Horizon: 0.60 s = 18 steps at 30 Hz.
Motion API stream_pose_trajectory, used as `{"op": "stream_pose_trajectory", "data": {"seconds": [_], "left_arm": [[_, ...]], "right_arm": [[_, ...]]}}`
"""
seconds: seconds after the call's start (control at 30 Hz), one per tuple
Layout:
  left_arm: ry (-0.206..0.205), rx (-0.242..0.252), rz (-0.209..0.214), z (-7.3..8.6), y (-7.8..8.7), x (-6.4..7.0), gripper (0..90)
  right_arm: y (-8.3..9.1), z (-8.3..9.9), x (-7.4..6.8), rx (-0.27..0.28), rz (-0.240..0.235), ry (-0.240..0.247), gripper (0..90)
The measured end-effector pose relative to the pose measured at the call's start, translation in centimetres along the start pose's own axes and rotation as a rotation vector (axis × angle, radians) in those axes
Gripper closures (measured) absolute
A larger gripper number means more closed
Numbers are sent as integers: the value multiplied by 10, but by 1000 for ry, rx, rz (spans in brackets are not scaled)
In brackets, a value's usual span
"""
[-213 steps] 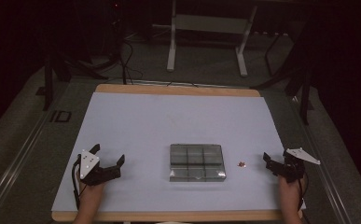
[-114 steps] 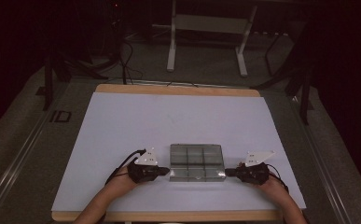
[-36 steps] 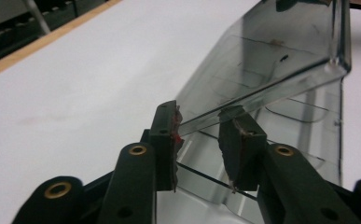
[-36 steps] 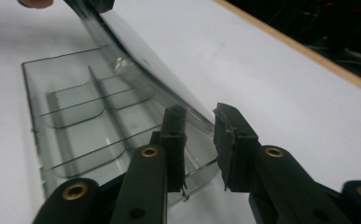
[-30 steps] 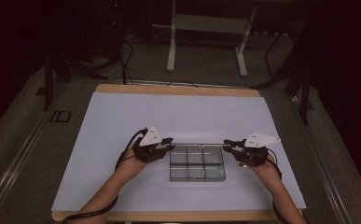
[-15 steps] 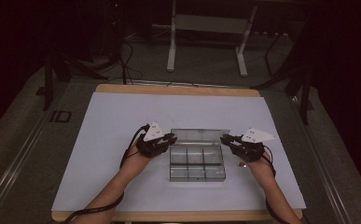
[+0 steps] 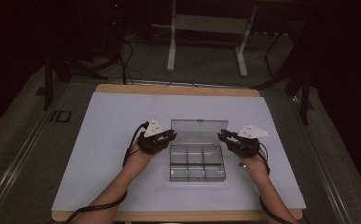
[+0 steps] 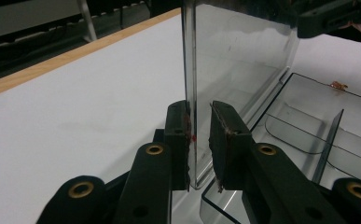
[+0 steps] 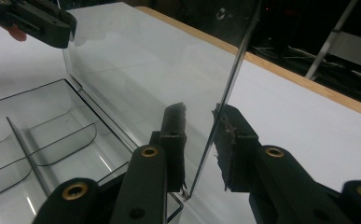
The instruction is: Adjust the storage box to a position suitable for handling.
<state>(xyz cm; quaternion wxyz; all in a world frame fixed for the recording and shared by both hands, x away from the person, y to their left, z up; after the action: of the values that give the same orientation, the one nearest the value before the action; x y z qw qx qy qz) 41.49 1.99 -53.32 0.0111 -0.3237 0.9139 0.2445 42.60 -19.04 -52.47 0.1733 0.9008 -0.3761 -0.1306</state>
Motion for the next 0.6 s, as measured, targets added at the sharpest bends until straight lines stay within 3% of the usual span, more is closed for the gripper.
{"op": "stream_pose_trajectory", "data": {"seconds": [0.13,0.4,0.6], "left_arm": [[8,-1,-10,0,-2,-2,775],[36,1,-21,1,-6,-5,767],[60,-2,-32,1,-10,-8,752]], "right_arm": [[-5,2,2,-9,3,-24,714],[-10,4,4,-16,22,-20,700],[-15,7,6,-31,28,-44,686]]}}
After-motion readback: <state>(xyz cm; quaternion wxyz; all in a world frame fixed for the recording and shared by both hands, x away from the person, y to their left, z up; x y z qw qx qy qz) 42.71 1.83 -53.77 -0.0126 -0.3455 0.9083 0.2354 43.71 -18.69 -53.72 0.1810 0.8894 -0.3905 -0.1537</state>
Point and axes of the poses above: each handheld gripper's, and its own axes: y roughly backward along the jaws, z roughly out of its underside, x roughly to its right, the point moved 10 cm from there along -y, roughly forward along the jaws, and after that the axes turned 12 degrees about -y, right-handed, at the moved point
